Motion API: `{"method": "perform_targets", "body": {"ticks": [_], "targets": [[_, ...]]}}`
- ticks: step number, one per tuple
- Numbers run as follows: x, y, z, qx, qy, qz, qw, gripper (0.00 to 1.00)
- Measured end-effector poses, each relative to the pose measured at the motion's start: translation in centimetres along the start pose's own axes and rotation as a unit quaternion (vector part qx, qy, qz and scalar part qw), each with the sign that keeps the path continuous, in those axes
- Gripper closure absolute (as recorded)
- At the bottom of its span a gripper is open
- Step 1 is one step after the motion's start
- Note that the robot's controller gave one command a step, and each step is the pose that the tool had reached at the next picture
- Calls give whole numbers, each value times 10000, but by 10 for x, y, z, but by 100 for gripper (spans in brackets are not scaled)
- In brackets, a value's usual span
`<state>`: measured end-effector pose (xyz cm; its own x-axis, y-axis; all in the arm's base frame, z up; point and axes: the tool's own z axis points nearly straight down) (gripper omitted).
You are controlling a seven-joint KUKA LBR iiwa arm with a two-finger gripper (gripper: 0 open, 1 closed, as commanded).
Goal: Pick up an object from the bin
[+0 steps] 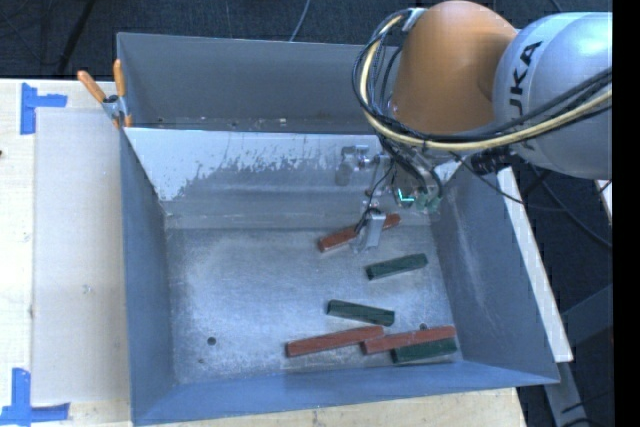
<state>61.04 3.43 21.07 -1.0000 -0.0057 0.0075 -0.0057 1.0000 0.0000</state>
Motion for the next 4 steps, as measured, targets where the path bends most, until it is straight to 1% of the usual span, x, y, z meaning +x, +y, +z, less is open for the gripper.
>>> {"method": "perform_targets", "body": {"ticks": [1, 2, 3, 4], "targets": [[14, -45, 144, 0, -25, -118, 9999, 0], [11, -45, 138, 4, -67, -116, 9999, 100], [20, -49, 66, 1, -73, -48, 10000, 100], [26, -97, -47, 17, -83, -697, 9975, 100]]}}
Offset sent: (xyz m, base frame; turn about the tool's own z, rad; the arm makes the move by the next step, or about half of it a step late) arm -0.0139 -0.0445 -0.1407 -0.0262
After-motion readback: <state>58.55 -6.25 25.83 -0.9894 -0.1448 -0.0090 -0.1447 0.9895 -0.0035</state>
